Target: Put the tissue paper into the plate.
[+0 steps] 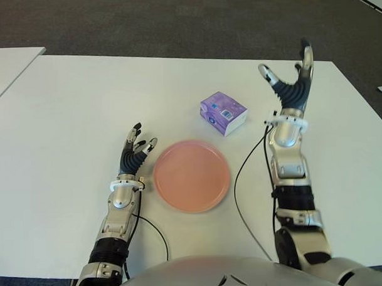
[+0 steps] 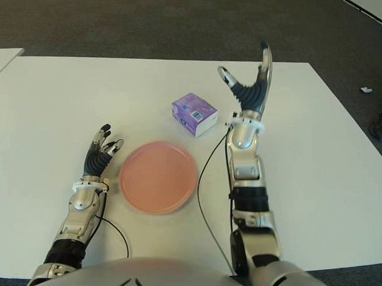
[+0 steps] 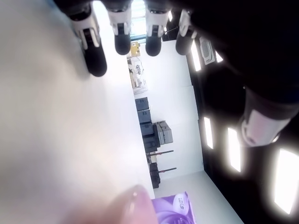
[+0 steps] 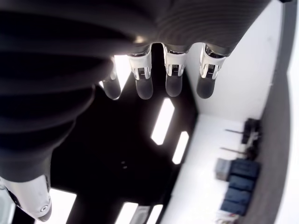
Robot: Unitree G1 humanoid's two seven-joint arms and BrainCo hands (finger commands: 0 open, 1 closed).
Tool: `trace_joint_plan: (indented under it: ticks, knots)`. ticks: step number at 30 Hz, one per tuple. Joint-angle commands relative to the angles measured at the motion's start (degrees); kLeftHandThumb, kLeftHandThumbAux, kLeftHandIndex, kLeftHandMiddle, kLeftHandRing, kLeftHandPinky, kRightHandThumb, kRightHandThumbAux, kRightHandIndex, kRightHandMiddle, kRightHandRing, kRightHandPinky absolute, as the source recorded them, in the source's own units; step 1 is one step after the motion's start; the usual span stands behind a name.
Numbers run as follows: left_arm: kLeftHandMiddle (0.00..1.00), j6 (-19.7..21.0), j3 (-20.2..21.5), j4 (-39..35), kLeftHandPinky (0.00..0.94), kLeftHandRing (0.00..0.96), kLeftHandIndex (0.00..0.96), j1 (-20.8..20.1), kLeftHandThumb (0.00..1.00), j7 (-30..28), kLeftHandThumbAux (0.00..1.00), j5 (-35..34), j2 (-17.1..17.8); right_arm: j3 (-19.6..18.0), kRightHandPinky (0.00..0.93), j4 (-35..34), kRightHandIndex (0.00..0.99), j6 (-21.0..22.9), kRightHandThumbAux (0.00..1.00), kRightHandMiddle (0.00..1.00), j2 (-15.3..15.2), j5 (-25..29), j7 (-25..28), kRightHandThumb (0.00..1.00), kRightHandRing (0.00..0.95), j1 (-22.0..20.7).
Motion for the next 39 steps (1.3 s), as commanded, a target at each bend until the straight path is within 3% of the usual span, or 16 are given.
trace_joint_plan:
  ticks: [1,7,11,15,22,29,39]
  knots:
    - [0.0,1.9,-1.0,1.1,0.0,0.0,0.0,0.8,0.0,-0.1,0.521,0.5,-0.7,2.3,0.0,2.3,0.0,0.0,0.614,0.0,-2.5,-0.6,4.6,0.155,0.0,-6.8]
    - [0.0,2.2,-0.8,1.0,0.0,0.0,0.0,0.8,0.0,-0.1,0.518,0.4,-0.7,5.8,0.0,7.4,0.0,1.7,0.573,0.003,-3.4,-2.9,7.2,0.157,0.0,-13.6]
    - [0.0,2.2,-0.9,0.9,0.0,0.0,0.0,1.1,0.0,0.0,0.514,0.5,-0.7,7.1,0.0,9.2,0.0,1.4,0.544,0.0,-3.6,-4.1,7.3,0.16,0.0,-14.0]
    - [0.0,2.3,-0.9,0.9,0.0,0.0,0.0,1.1,0.0,-0.1,0.513,0.5,-0.7,12.3,0.0,13.4,0.0,1.6,0.488,0.0,-1.4,-7.2,7.5,0.169,0.0,-14.6]
    - [0.0,2.4,-0.9,0.7,0.0,0.0,0.0,1.5,0.0,0.0,0.513,0.5,-0.7,17.0,0.0,27.5,0.0,-6.9,0.451,0.0,-2.6,-7.6,11.1,0.187,0.0,-20.6]
    - [0.0,2.4,-0.9,0.8,0.0,0.0,0.0,1.7,0.0,0.2,0.515,0.7,-0.7,23.5,0.025,50.6,0.0,-14.0,0.434,0.0,-0.1,-12.7,7.5,0.16,0.0,-29.4]
    - [0.0,2.5,-0.9,1.3,0.0,0.0,0.0,1.8,0.0,0.3,0.524,0.7,-1.1,29.4,0.005,65.5,0.0,-19.0,0.479,0.0,1.8,-16.4,3.7,0.187,0.0,-30.4]
